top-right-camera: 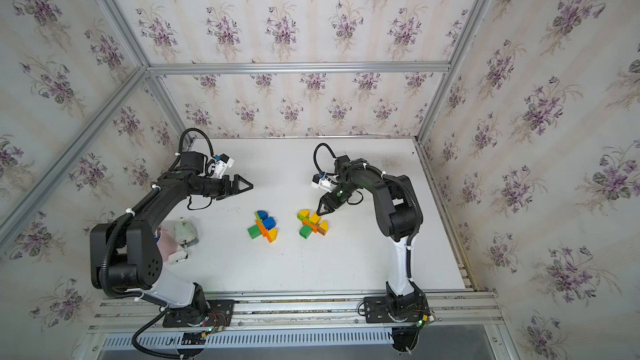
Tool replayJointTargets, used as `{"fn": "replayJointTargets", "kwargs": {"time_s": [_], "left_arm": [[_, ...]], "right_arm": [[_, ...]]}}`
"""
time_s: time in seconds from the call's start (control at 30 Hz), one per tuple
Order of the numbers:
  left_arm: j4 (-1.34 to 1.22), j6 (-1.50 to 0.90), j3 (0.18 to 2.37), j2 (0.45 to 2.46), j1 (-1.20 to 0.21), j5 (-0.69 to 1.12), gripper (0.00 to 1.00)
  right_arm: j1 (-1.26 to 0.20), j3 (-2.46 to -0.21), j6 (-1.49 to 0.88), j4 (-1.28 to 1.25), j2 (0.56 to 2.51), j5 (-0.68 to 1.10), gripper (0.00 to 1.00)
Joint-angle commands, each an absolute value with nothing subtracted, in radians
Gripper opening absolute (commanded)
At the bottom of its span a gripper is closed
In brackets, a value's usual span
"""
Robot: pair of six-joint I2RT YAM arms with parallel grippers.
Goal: Assemble a fork with lego
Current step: Adjust the lego brick at the center of the board, then reset both arms
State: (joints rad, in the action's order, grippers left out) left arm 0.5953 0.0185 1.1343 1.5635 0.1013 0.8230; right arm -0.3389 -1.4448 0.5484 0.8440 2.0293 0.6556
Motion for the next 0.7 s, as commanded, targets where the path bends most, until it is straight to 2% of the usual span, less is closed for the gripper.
{"fn": "replayJointTargets", "kwargs": {"time_s": [0.0,0.2,0.37,0.47,0.67], "left_arm": [[0.58,0.015,1.116,1.534,0.113,0.763,1.0],[0.459,-0.052,0.997,1.388,0.138,0.405,1.0],[0.176,-0.067,0.804,1.288,0.146,0.163,1.0],[0.052,-0.083,0.743,1.328,0.147,0.096,1.0],[-0.278,-0.124,0.609,1.407,0.144,0.075,1.0]], "right_arm": [[-0.311,-1.398,0.491,0.726,1.949,0.574,0.61],[-0.263,-1.209,0.328,0.431,1.758,0.366,0.64],[-0.184,-0.991,0.124,0.121,1.577,0.183,0.67],[-0.173,-0.834,0.08,-0.088,1.442,0.037,0.71],[-0.127,-0.525,0.008,-0.518,1.215,-0.168,0.8]]}}
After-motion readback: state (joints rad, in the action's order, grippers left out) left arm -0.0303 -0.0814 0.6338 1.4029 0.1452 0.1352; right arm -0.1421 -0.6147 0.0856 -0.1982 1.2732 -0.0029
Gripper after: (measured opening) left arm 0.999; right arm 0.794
